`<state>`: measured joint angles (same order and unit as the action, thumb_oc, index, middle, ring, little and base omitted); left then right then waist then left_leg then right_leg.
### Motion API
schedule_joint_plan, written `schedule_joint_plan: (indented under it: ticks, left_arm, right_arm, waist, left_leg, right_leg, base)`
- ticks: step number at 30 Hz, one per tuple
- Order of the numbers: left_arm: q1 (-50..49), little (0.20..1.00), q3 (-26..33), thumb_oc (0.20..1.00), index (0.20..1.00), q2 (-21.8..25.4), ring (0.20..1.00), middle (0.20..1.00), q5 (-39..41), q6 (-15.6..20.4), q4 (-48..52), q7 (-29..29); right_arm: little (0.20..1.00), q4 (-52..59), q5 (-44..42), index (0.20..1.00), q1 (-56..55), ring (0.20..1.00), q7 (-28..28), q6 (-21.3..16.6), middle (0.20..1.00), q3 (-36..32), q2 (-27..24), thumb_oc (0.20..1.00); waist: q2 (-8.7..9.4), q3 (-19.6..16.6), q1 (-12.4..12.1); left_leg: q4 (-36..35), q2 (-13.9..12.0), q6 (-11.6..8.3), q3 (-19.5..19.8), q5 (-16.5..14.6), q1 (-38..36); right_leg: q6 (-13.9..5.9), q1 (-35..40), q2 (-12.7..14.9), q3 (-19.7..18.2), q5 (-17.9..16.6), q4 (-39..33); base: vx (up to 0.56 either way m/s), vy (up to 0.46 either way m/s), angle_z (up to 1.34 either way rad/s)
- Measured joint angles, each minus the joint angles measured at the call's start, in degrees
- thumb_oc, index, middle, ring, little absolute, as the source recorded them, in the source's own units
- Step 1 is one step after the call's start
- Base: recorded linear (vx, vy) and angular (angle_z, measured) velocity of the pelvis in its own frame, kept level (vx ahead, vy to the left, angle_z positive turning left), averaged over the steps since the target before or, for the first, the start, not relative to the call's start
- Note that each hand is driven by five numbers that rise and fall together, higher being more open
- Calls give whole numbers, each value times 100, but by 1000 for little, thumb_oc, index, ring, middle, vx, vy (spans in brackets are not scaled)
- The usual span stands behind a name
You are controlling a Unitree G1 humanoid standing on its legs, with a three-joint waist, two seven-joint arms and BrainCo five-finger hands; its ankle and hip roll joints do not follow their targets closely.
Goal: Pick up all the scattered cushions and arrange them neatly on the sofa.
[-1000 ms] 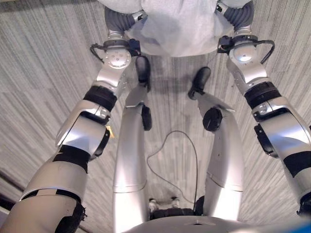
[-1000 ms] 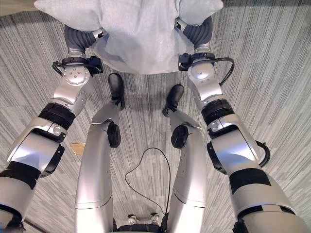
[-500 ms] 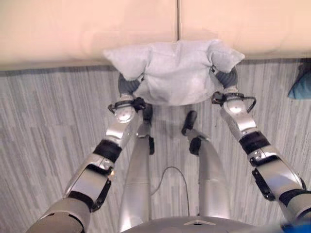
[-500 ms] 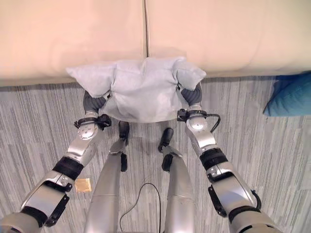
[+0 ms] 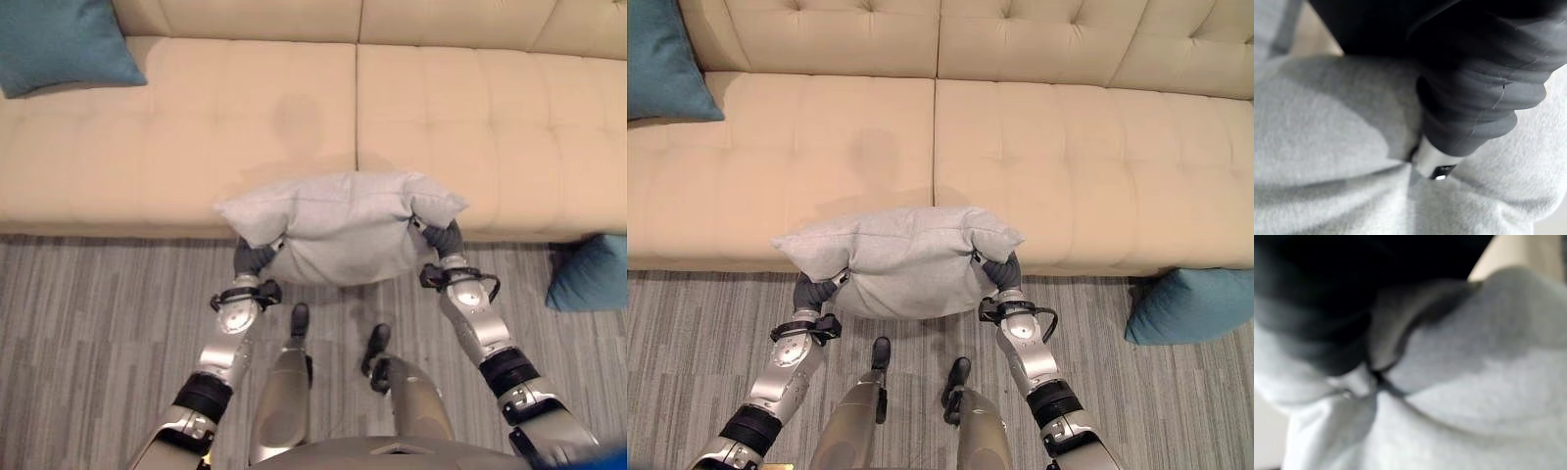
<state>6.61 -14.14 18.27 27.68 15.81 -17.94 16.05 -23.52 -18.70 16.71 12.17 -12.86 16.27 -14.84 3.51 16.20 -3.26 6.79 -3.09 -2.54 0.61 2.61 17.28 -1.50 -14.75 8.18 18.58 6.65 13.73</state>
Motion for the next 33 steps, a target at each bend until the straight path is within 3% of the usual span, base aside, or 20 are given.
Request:
schedule_joint_plan:
  ticks: [4, 7, 11, 14, 17, 18, 19, 20, 21, 23, 24, 27, 29, 30, 33]
  left_arm:
    - [-229, 200, 134, 200, 200, 39, 200, 200, 1, -27, 155, -156]
    - [-284, 200, 134, 200, 200, 65, 200, 200, -14, -78, 180, -246]
    - [-382, 200, 160, 200, 200, 67, 200, 200, -22, -187, 191, -320]
    - [-514, 200, 167, 200, 200, 22, 200, 200, -20, -206, 191, -436]
    - [-547, 200, 177, 200, 200, 20, 200, 200, -19, -225, 190, -448]
    - [-544, 200, 170, 200, 200, -30, 200, 200, -15, -286, 189, -447]
    - [-550, 200, 147, 200, 200, -13, 200, 200, -16, -298, 190, -452]
    - [-563, 200, 99, 200, 200, 35, 200, 200, -16, -306, 190, -457]
    - [-592, 200, 53, 200, 200, 27, 200, 200, -19, -320, 174, -464]
    - [-688, 200, 37, 200, 200, -182, 200, 200, -13, -327, 168, -462]
    - [-759, 200, -32, 200, 200, -370, 200, 200, -10, -337, 168, -462]
    - [-732, 200, -221, 200, 200, -392, 200, 200, 5, -387, 139, -483]
    - [-756, 200, -251, 200, 200, -392, 200, 200, 16, -426, 133, -490]
    - [-709, 200, -278, 200, 200, -353, 200, 200, 36, -426, 136, -502]
    - [-662, 200, -276, 200, 200, -303, 200, 200, 30, -434, 137, -544]
  right_arm:
    - [200, 203, 278, 200, -176, 200, -161, 33, 200, -7, -108, 200]
    - [200, 254, 332, 200, -243, 200, -261, 65, 200, -62, -152, 200]
    - [200, 255, 478, 200, -364, 200, -307, 189, 200, -84, -137, 200]
    - [200, 297, 607, 200, -475, 200, -338, 193, 200, -122, -146, 200]
    - [200, 387, 706, 200, -563, 200, -364, 212, 200, -156, -171, 200]
    - [200, 401, 734, 200, -566, 200, -365, 242, 200, -157, -182, 200]
    - [200, 400, 734, 200, -594, 200, -362, 255, 200, -157, -190, 200]
    - [200, 402, 733, 200, -666, 200, -355, 257, 200, -161, -180, 200]
    - [200, 397, 731, 200, -771, 200, -350, 256, 200, -183, -186, 200]
    - [200, 366, 732, 200, -847, 200, -339, 258, 200, -224, -258, 200]
    - [200, 375, 733, 200, -975, 200, -325, 271, 200, -258, -408, 200]
    - [200, 389, 729, 200, -1028, 200, -299, 276, 200, -435, -419, 200]
    - [200, 390, 727, 200, -1019, 200, -291, 275, 200, -448, -420, 200]
    - [200, 394, 720, 200, -1019, 200, -284, 276, 200, -469, -399, 200]
    - [200, 397, 708, 200, -990, 200, -272, 276, 200, -485, -381, 200]
  waist:
    - [-18, -22, -88]
    - [4, -320, -78]
    - [-19, -437, -49]
    - [-23, -477, 10]
    - [-37, -491, 18]
    - [-101, -468, 52]
    - [-99, -474, 67]
    - [-9, -516, 89]
    - [69, -582, 106]
    - [-99, -630, 87]
    - [-208, -649, 109]
    - [-49, -625, 144]
    - [-49, -612, 55]
    - [33, -569, 70]
    - [207, -460, 38]
  left_leg:
    - [-147, 56, 25, -41, -135, -685]
    - [-158, 106, 101, -156, -294, -870]
    - [-146, 53, 197, -317, -474, -1210]
    - [-198, 45, 292, -258, -556, -1278]
    - [-399, 36, 388, -140, -392, -1249]
    - [-479, 2, 391, 33, -358, -1214]
    - [-505, 17, 331, 122, -344, -1194]
    - [-540, 96, 238, 190, -293, -1205]
    - [-595, 189, 145, 313, -262, -1231]
    - [-639, 38, 95, 479, -250, -1210]
    - [-449, -86, -122, 655, -170, -1085]
    - [1004, -1, -260, 363, -61, -214]
    - [1229, -122, -258, 246, -38, -167]
    - [1686, -151, -228, 83, -116, 171]
    - [1336, -52, -197, -97, -219, 294]
  right_leg:
    - [-62, 733, -29, -28, -71, -354]
    - [-140, 871, -9, -74, -117, -352]
    - [-442, 712, 45, -295, -298, 383]
    - [-588, 481, 117, -621, -232, 719]
    - [-618, 335, -58, -988, -147, 257]
    - [-629, 159, -250, -1323, -189, -147]
    - [-621, 161, -296, -1392, -339, -459]
    - [-591, 222, -257, -1390, -553, -795]
    - [-231, 275, -176, -1374, -1029, -955]
    - [-205, 398, -345, -1212, -985, -1058]
    - [-143, 707, -470, -834, -993, -1405]
    - [113, 829, -470, -533, -844, -1427]
    - [226, 968, -579, -456, -767, -1501]
    - [363, 1132, -623, -323, -732, -1699]
    - [500, 1247, -671, -318, -708, -1770]
  base:
    - [114, 148, -8]
    - [52, 185, -16]
    - [52, 121, -24]
    - [120, -21, -10]
    - [173, -96, 19]
    - [185, -110, 41]
    - [161, -139, 61]
    - [124, -113, 73]
    - [214, -170, 69]
    - [215, -170, 64]
    - [113, -134, 85]
    - [89, -124, 84]
    - [105, -74, 35]
    - [139, -54, 33]
    - [238, -32, 16]
